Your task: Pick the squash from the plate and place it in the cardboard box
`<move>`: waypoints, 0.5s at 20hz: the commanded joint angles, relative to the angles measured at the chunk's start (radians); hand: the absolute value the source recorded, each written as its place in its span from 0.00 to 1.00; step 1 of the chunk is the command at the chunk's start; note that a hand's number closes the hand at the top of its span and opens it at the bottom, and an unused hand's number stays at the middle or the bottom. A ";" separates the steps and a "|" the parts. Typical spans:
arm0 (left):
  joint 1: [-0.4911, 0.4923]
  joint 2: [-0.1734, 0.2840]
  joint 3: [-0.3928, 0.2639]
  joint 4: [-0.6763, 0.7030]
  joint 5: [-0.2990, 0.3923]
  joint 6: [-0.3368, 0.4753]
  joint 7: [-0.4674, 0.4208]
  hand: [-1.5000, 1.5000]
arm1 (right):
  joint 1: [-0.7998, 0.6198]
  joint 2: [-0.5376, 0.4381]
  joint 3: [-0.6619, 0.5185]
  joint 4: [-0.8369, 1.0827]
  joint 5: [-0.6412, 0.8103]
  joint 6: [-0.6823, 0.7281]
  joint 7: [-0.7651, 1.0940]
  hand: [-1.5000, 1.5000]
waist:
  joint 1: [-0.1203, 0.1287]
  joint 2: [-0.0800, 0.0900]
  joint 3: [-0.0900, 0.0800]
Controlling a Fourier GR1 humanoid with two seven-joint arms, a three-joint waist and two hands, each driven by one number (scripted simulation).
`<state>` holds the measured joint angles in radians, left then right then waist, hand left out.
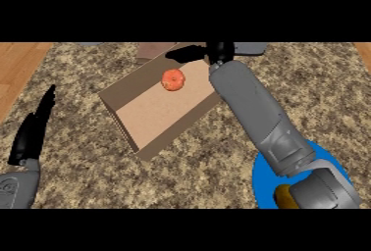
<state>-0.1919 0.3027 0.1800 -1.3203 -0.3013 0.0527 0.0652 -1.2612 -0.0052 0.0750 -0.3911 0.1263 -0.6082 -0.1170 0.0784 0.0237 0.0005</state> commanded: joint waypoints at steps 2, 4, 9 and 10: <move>0.034 0.007 0.017 0.007 0.001 0.005 -0.016 0.50 | 0.057 -0.058 -0.105 0.000 -0.088 0.095 -0.155 0.00 | -0.040 -0.008 0.000; 0.079 0.019 0.028 -0.048 0.017 -0.014 -0.005 0.50 | 0.091 -0.062 -0.123 0.021 -0.091 0.077 -0.199 0.00 | -0.040 -0.012 0.000; 0.105 -0.016 0.025 -0.048 -0.005 0.030 -0.001 0.50 | 0.143 -0.161 -0.111 -0.055 -0.084 0.179 -0.107 0.00 | -0.074 -0.025 0.000; 0.062 -0.001 0.041 -0.009 -0.003 0.034 0.000 0.50 | 0.172 -0.234 -0.142 -0.034 -0.105 0.233 -0.172 0.00 | -0.075 -0.020 0.000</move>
<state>-0.1238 0.3039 0.2076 -1.3516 -0.2999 0.0680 0.0690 -1.1538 -0.1460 -0.0411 -0.4116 0.0399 -0.4601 -0.2502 0.0198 0.0058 0.0001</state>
